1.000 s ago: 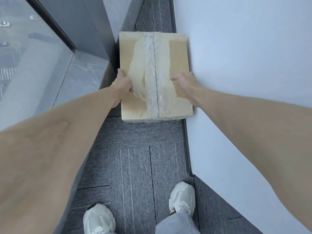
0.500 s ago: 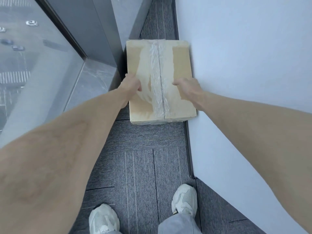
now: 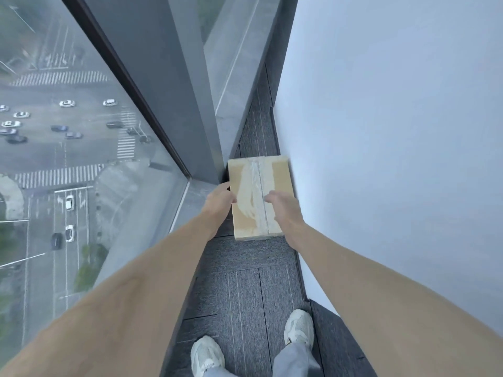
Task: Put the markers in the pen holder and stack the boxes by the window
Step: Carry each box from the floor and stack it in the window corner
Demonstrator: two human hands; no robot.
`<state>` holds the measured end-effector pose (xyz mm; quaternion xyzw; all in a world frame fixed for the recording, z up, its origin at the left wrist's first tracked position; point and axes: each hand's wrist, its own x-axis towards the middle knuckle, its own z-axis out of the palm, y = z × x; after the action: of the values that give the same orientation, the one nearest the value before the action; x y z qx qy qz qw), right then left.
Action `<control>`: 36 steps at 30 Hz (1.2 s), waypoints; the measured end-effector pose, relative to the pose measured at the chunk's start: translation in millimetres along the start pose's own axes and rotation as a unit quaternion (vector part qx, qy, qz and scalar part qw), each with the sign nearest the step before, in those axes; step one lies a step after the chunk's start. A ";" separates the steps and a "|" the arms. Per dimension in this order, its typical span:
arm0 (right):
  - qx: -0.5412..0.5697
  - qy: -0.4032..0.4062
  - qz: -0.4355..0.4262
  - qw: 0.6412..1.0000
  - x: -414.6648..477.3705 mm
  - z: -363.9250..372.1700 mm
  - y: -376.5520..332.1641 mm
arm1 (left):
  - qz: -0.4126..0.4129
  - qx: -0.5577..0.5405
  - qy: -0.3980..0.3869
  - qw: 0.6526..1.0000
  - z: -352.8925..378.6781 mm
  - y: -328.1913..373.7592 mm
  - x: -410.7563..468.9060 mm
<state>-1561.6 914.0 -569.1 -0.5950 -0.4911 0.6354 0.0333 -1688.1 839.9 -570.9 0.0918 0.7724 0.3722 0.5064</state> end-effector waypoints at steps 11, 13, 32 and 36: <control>0.115 0.027 -0.060 0.991 -218.6 -32.3 -71.7 | 0.033 -0.071 -0.002 0.997 -10.1 81.6 -196.9; 0.138 0.029 -0.065 0.988 -264.2 -35.6 -68.9 | 0.054 -0.077 -0.015 0.995 -7.7 83.9 -239.0; 0.413 0.297 -0.124 0.852 -578.7 -182.2 115.0 | 0.128 0.053 -0.217 0.966 157.6 -6.5 -554.1; 0.464 0.369 -0.110 0.798 -658.1 -236.4 214.0 | 0.139 0.113 -0.269 0.946 228.0 -54.9 -628.3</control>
<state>-1068.5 529.4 -190.0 -0.6396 -0.1497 0.5117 0.5538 -1185.8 585.0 -206.9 0.3519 0.6238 0.3104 0.6251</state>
